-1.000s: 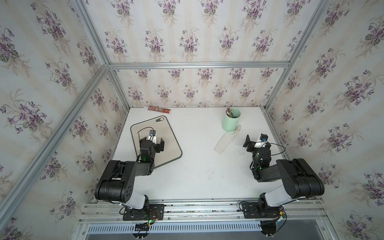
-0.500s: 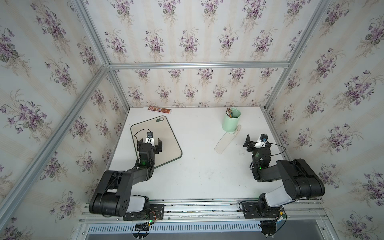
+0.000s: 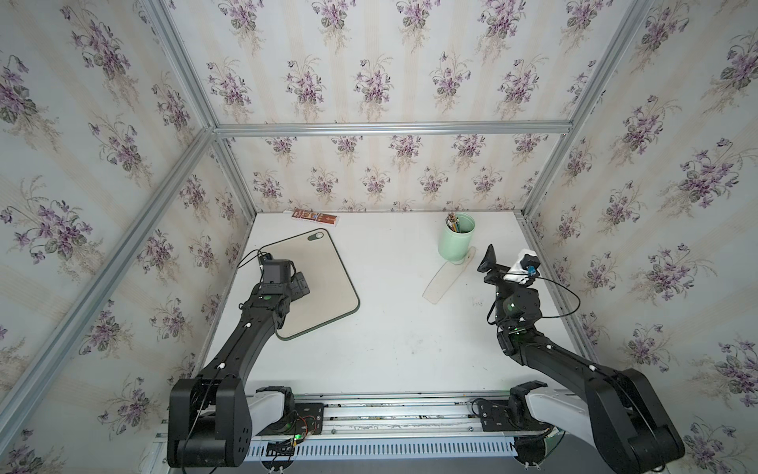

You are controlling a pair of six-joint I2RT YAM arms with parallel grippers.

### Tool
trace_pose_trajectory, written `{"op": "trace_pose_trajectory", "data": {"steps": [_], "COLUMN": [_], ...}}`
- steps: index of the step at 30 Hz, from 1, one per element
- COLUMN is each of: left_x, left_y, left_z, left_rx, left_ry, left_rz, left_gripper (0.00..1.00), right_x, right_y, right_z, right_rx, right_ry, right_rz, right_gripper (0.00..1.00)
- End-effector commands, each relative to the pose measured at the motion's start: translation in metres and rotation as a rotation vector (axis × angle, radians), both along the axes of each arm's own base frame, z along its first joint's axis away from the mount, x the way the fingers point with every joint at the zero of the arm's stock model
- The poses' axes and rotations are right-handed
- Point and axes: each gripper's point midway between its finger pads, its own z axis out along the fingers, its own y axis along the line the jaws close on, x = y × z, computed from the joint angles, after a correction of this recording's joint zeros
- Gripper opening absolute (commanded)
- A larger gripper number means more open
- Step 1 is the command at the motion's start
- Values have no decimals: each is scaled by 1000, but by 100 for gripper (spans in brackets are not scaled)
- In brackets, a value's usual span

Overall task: Align the knife with the edge of the cutting board
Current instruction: Adjust the work surface at the center of the board.

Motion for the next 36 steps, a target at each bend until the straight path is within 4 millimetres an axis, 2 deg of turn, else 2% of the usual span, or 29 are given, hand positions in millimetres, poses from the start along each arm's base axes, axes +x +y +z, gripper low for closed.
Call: {"op": "trace_pose_trajectory", "data": {"steps": [1,5,8,12,13,17,21,24,27,31,36], "left_x": [-39,-54,-54,-40,-37,-26,-17,1,33,70,90], "left_y": [13,20,19,8,6,-9,-20,-33,-55,-70,-71], "left_z": [-28,-54,-66,-77,-80,-88,-93,-98,-95,-90,-94], "left_rx": [-44,-141,-194,-294,-308,-397,-455,-536,-674,-780,-728], "left_ry": [148,270,289,293,314,326,308,289,219,179,212], "left_rz": [147,225,236,195,186,132,93,46,-50,-128,-176], "left_gripper": [99,99,99,99,99,99,99,99,99,100,99], "right_x": [3,-7,-29,-45,-47,-50,-59,-58,-48,-36,-52], "right_y": [70,158,225,290,301,332,369,394,414,427,429], "right_z": [-45,-79,-110,-151,-159,-188,-216,-234,-248,-259,-250], "right_rx": [151,192,154,208,225,269,249,281,282,251,275], "right_ry": [285,494,615,803,842,952,1074,1150,1197,1233,1202], "right_rz": [347,639,814,1008,1036,1082,1150,1196,1217,1212,1288], "right_gripper": [100,100,99,91,89,80,79,75,73,70,69]}}
